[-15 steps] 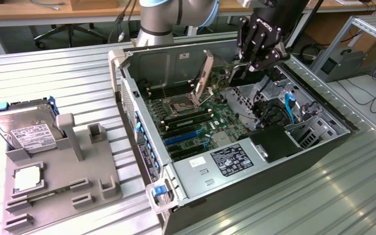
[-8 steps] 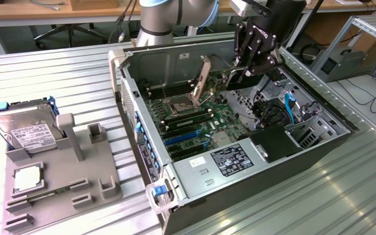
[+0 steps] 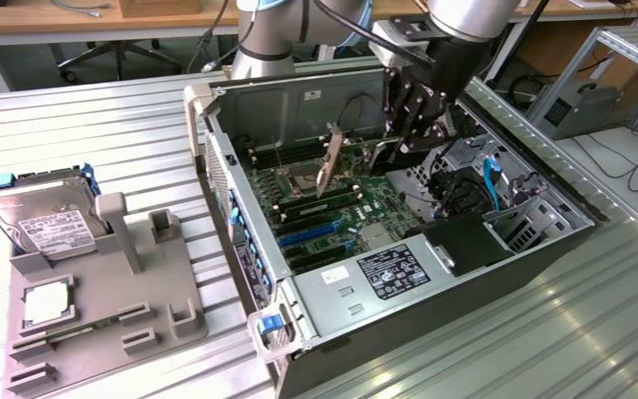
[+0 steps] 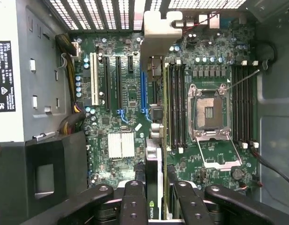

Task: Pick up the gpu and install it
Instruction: 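Insert the gpu into the slot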

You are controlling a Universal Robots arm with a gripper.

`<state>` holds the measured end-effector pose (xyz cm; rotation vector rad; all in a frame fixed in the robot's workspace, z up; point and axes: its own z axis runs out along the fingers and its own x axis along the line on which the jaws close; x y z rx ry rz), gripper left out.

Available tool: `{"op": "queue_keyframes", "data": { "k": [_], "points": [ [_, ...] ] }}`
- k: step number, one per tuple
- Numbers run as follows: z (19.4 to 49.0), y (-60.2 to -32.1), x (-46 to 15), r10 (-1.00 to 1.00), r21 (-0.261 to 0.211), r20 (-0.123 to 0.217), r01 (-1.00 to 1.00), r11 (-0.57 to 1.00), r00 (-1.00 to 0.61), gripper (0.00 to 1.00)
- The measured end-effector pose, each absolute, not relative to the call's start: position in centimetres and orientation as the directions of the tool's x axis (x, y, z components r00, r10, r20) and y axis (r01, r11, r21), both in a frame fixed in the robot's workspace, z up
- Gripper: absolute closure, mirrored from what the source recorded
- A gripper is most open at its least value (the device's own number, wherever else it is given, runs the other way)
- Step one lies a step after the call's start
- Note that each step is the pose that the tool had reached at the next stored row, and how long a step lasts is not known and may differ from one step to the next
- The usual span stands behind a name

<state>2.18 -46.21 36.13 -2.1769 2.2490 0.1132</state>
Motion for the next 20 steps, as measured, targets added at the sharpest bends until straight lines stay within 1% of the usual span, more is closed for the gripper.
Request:
{"op": "queue_keyframes", "data": {
  "k": [2, 3, 4, 5, 7, 20],
  "points": [
    [35.5, -46.2, 1.7, -0.998, 0.045, -0.057, -0.999, 0.031, -0.034, 0.73],
    [35.1, -46.2, 0.6, -0.998, 0.034, -0.057, -0.999, 0.029, -0.031, 0.73],
    [34.4, -46.2, -0.2, -0.998, 0.027, -0.058, -0.999, 0.026, -0.027, 0.73],
    [32.8, -46.2, -0.9, -0.998, 0.026, -0.058, -0.999, 0.026, -0.027, 0.73],
    [32.4, -46.2, -1.2, -0.998, 0.026, -0.057, -0.999, 0.025, -0.027, 0.73],
    [32.1, -46.2, -2.1, -0.998, 0.026, -0.058, -0.999, 0.026, -0.027, 0.73]
  ]
}}
